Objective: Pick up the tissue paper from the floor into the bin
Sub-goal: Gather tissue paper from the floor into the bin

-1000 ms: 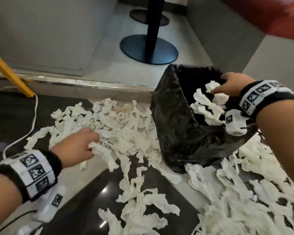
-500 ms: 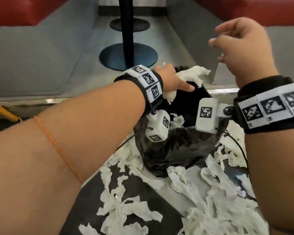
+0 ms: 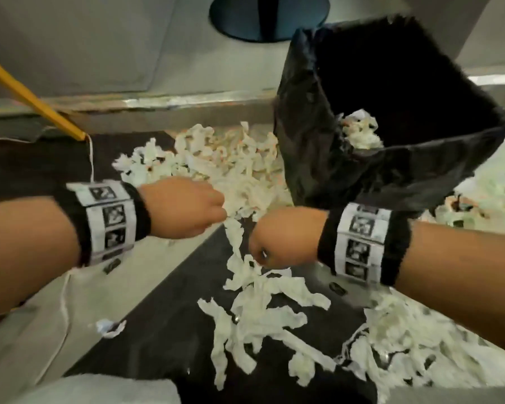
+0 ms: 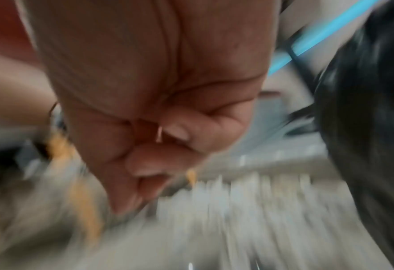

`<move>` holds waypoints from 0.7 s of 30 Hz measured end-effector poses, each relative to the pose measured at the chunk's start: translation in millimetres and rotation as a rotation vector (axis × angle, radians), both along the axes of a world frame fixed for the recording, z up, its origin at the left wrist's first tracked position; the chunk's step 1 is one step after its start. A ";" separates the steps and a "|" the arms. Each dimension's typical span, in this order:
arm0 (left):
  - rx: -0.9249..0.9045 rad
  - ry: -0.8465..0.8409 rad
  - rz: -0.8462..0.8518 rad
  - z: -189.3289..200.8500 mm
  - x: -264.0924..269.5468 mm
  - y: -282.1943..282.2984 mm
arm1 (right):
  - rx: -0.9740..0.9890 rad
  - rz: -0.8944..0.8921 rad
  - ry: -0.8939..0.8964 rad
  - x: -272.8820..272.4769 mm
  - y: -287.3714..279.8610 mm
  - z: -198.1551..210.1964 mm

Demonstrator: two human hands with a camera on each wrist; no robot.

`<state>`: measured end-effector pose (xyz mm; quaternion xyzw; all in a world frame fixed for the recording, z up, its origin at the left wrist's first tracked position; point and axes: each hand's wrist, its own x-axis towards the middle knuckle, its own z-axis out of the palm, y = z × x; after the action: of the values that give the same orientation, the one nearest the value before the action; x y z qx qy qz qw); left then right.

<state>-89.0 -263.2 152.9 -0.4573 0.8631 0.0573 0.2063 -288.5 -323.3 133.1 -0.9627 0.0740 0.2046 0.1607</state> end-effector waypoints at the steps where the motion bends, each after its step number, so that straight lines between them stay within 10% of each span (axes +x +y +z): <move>1: 0.000 -0.033 -0.100 -27.2 13.1 27.1 | -0.049 0.137 0.114 -6.3 20.1 -33.4; 8: 0.145 0.218 -0.435 -168.5 -16.4 140.7 | -0.069 0.368 0.480 -45.2 72.4 -142.7; 13: 0.274 0.143 -0.398 -199.0 -18.4 149.7 | 0.031 -0.073 0.388 -26.8 42.6 -133.9; 21: 0.313 0.340 0.287 -195.5 27.6 95.1 | 0.182 -0.676 -0.046 17.1 18.9 -98.9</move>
<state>-61.4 -168.0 -42.5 -0.5211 0.7925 0.2947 0.1166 -271.4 -304.4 34.2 -0.8700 0.3662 0.1238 0.3062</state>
